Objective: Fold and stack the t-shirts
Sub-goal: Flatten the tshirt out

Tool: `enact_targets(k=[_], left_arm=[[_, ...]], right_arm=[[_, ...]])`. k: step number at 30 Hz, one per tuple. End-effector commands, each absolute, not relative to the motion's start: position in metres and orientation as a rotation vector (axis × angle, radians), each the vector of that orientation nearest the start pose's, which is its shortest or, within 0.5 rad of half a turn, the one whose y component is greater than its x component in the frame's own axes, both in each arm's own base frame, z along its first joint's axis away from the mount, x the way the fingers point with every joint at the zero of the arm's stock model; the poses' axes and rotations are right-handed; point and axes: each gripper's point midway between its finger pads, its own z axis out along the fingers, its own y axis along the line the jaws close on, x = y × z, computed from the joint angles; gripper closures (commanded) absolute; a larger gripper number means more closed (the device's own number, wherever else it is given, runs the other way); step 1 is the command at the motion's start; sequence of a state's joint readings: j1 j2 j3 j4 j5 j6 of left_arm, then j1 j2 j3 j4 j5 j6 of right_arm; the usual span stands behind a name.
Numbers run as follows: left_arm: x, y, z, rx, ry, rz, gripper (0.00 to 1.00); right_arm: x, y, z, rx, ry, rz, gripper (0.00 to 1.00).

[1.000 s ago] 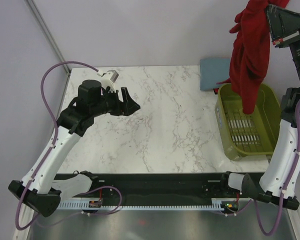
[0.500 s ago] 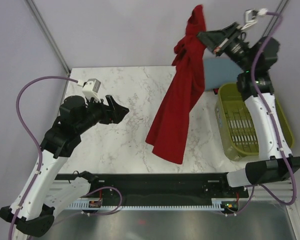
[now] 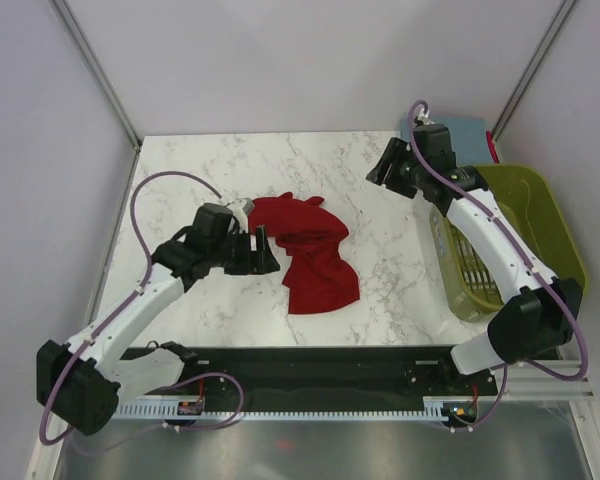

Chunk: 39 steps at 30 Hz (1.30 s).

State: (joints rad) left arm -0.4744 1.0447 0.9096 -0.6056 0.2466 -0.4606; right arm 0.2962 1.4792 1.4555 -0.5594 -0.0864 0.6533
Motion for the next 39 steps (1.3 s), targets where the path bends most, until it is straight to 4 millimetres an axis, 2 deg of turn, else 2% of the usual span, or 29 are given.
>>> enact_targets(k=[1, 2, 4, 5, 7, 8, 11, 13, 14, 16, 17, 19, 20, 21, 22, 23, 24, 26, 28, 31, 32, 35, 36, 39], left_arm=[[0.227, -0.208, 0.157, 0.130, 2.450, -0.844, 0.23], [0.225, -0.209, 0.144, 0.125, 2.475, -0.843, 0.24], [0.230, -0.215, 0.132, 0.085, 2.488, -0.854, 0.24], [0.227, -0.215, 0.117, 0.066, 2.527, -0.842, 0.24], [0.231, -0.222, 0.109, 0.039, 2.522, -0.860, 0.25], [0.226, -0.225, 0.095, 0.041, 2.557, -0.859, 0.25], [0.227, -0.238, 0.086, 0.057, 2.547, -0.904, 0.26], [0.230, -0.239, 0.075, 0.031, 2.576, -0.880, 0.30], [0.235, -0.238, 0.075, 0.019, 2.573, -0.852, 0.30], [0.249, -0.231, 0.079, -0.043, 2.544, -0.791, 0.31], [0.264, -0.225, 0.089, -0.079, 2.508, -0.790, 0.32], [0.282, -0.212, 0.096, -0.131, 2.489, -0.772, 0.32], [0.307, -0.196, 0.109, -0.210, 2.444, -0.760, 0.32], [0.318, -0.187, 0.114, -0.270, 2.434, -0.766, 0.32], [0.326, -0.183, 0.112, -0.308, 2.443, -0.788, 0.32], [0.346, -0.171, 0.124, -0.365, 2.400, -0.787, 0.31], [0.355, -0.168, 0.127, -0.386, 2.388, -0.790, 0.30], [0.380, -0.167, 0.132, -0.395, 2.367, -0.781, 0.25], [0.404, -0.166, 0.129, -0.398, 2.359, -0.736, 0.22], [0.424, -0.162, 0.117, -0.408, 2.366, -0.660, 0.21], [0.432, -0.162, 0.105, -0.413, 2.392, -0.641, 0.21], [0.440, -0.164, 0.088, -0.424, 2.436, -0.622, 0.21], [0.440, -0.163, 0.076, -0.444, 2.461, -0.609, 0.22], [0.440, -0.163, 0.061, -0.471, 2.490, -0.598, 0.23]], right_arm=[[0.396, 0.138, 0.228, 0.288, 2.282, 0.398, 0.38], [0.398, 0.140, 0.218, 0.274, 2.309, 0.392, 0.39], [0.397, 0.147, 0.205, 0.204, 2.349, 0.420, 0.41], [0.397, 0.150, 0.197, 0.186, 2.370, 0.428, 0.41], [0.392, 0.158, 0.184, 0.134, 2.405, 0.469, 0.43], [0.390, 0.160, 0.178, 0.123, 2.418, 0.486, 0.43], [0.380, 0.172, 0.160, 0.094, 2.445, 0.551, 0.44], [0.372, 0.181, 0.146, 0.081, 2.470, 0.560, 0.44], [0.368, 0.184, 0.142, 0.071, 2.479, 0.563, 0.44], [0.354, 0.197, 0.130, 0.023, 2.509, 0.566, 0.44], [0.350, 0.200, 0.128, 0.005, 2.515, 0.563, 0.45], [0.333, 0.209, 0.115, -0.037, 2.545, 0.550, 0.44], [0.328, 0.210, 0.114, -0.044, 2.547, 0.552, 0.45], [0.317, 0.213, 0.103, -0.057, 2.573, 0.546, 0.45], [0.312, 0.213, 0.102, -0.058, 2.573, 0.546, 0.45], [0.308, 0.213, 0.099, -0.052, 2.578, 0.546, 0.45], [0.299, 0.212, 0.089, -0.060, 2.592, 0.543, 0.45], [0.292, 0.213, 0.083, -0.067, 2.589, 0.551, 0.43], [0.280, 0.212, 0.071, -0.064, 2.611, 0.559, 0.41], [0.268, 0.211, 0.061, -0.082, 2.627, 0.561, 0.39], [0.266, 0.211, 0.059, -0.088, 2.627, 0.569, 0.38], [0.252, 0.206, 0.043, -0.124, 2.654, 0.569, 0.36], [0.247, 0.205, 0.036, -0.142, 2.667, 0.575, 0.35], [0.245, 0.212, 0.029, -0.167, 2.664, 0.627, 0.35]])
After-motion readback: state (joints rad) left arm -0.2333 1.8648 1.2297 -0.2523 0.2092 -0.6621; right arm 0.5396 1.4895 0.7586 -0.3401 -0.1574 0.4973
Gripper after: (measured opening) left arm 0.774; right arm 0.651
